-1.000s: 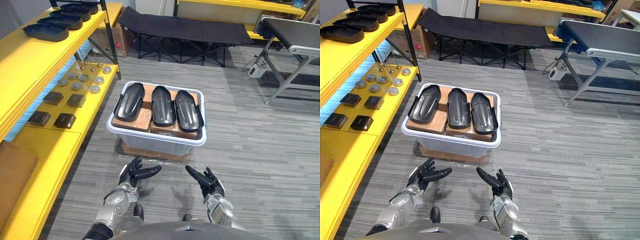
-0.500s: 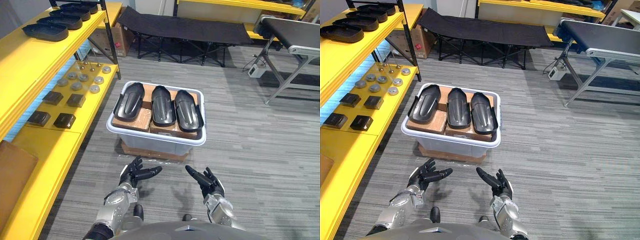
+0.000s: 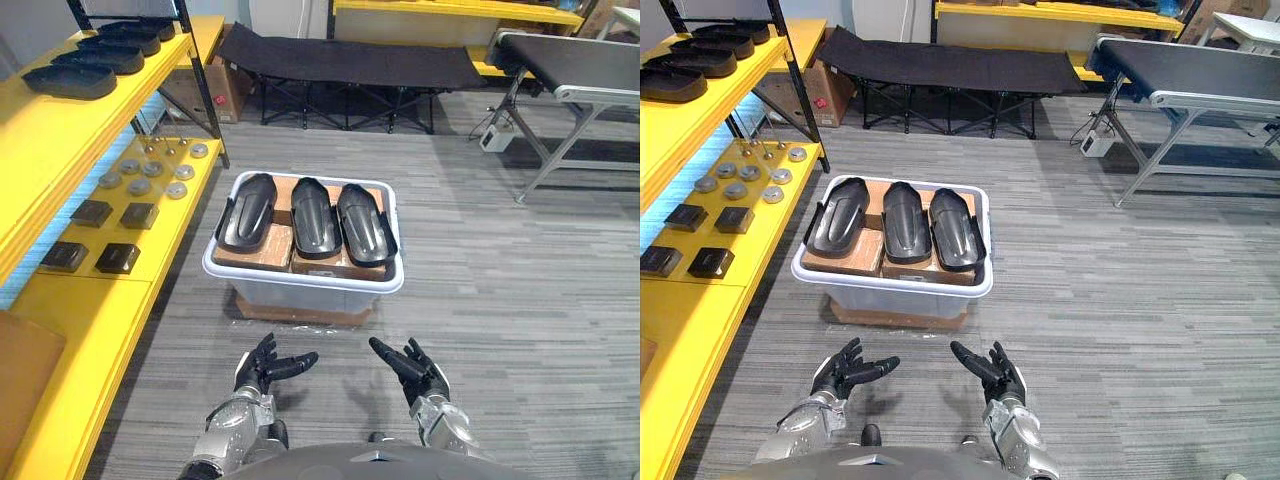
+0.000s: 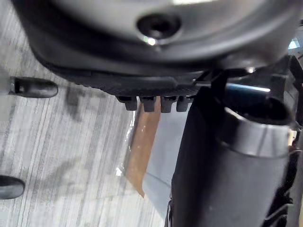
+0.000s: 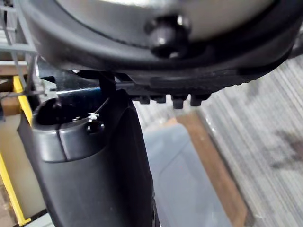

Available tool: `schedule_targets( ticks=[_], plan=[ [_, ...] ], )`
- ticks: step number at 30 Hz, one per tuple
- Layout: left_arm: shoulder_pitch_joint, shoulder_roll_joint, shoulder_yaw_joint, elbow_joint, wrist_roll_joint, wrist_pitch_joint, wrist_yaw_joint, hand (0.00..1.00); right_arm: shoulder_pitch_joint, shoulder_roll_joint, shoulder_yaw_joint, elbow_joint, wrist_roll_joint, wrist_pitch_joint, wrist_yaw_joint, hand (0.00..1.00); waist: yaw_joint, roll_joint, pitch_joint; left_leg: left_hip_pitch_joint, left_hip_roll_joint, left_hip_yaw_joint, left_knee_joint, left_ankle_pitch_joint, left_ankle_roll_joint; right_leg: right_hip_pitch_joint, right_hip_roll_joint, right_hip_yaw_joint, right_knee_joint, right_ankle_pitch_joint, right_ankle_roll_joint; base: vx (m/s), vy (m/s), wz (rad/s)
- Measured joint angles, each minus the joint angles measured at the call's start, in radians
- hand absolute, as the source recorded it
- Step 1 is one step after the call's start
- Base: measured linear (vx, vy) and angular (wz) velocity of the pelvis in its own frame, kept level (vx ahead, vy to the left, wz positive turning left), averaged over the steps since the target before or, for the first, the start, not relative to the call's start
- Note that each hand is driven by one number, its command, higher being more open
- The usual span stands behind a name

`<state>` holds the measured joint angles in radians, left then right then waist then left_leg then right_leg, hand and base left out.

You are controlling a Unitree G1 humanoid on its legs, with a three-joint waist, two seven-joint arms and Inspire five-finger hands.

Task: Walk over and take three plastic housings, then place them on the shelf

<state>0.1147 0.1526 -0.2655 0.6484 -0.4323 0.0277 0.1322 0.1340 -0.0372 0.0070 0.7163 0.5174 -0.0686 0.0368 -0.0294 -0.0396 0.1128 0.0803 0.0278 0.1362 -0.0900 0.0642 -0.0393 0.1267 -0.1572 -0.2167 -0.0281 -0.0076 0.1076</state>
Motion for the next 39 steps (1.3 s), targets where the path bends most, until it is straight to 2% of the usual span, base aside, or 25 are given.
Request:
schedule_targets(
  ticks=[4,6,11,19,23,30,36,39],
  plan=[
    [0.001,0.0,0.014,0.076,0.002,0.005,0.022,1.0,-0.004,-0.001,-0.055,0.073,0.003,0.048,-0.02,1.0,0.002,0.012,-0.007,-0.001,-0.001,-0.007,0.0,0.001,0.0,0.002,0.0,-0.008,0.001,-0.001,0.0,-0.04,-0.004,0.06],
    [0.001,-0.006,0.043,0.125,0.0,0.018,0.029,1.0,-0.014,0.0,-0.123,0.181,0.005,0.084,-0.023,1.0,0.002,0.011,-0.006,-0.001,-0.002,-0.021,0.0,-0.002,-0.005,0.013,0.0,-0.022,-0.003,-0.006,-0.001,-0.02,-0.008,0.16],
    [-0.021,-0.01,0.089,0.232,-0.036,0.024,0.031,1.0,-0.018,-0.008,-0.238,0.329,0.034,0.075,-0.014,1.0,0.002,0.006,-0.006,0.007,-0.003,-0.033,0.0,-0.001,-0.007,0.034,0.0,-0.036,-0.008,-0.007,0.001,0.0,-0.01,0.08],
    [-0.043,-0.008,0.139,0.335,-0.153,0.034,0.031,1.0,0.006,-0.002,-0.283,0.373,0.045,0.08,-0.021,1.0,0.002,0.003,-0.006,0.017,-0.011,-0.051,-0.001,-0.003,-0.01,0.05,0.0,-0.054,-0.008,-0.014,0.005,0.0,-0.004,0.06],
    [-0.043,-0.005,0.167,0.384,-0.185,0.016,0.03,1.0,-0.001,0.005,-0.301,0.389,0.041,0.07,-0.026,1.0,0.006,-0.002,-0.005,0.017,-0.013,-0.055,-0.001,-0.004,-0.01,0.054,-0.001,-0.06,-0.008,-0.016,0.004,0.0,-0.004,0.03],
    [-0.028,0.001,0.205,0.413,-0.201,-0.012,-0.004,1.0,-0.012,0.012,-0.301,0.409,0.036,0.058,-0.027,1.0,0.016,-0.019,0.006,0.03,-0.016,-0.06,-0.001,-0.007,-0.01,0.07,-0.004,-0.067,-0.008,-0.019,0.006,-0.01,-0.006,0.02],
    [-0.027,0.001,0.205,0.413,-0.225,-0.03,-0.031,1.0,-0.013,0.012,-0.289,0.409,0.036,0.055,-0.024,1.0,0.024,-0.023,0.008,0.031,-0.02,-0.065,-0.001,-0.01,-0.007,0.074,-0.008,-0.072,-0.007,-0.027,0.009,0.0,-0.002,0.03],
    [-0.027,0.001,0.204,0.396,-0.225,-0.041,-0.046,1.0,-0.014,0.013,-0.257,0.397,0.037,0.013,-0.017,1.0,0.025,-0.022,0.01,0.028,-0.025,-0.074,-0.001,-0.01,-0.006,0.076,-0.012,-0.083,-0.004,-0.03,0.014,0.02,-0.004,0.08]
  ],
)
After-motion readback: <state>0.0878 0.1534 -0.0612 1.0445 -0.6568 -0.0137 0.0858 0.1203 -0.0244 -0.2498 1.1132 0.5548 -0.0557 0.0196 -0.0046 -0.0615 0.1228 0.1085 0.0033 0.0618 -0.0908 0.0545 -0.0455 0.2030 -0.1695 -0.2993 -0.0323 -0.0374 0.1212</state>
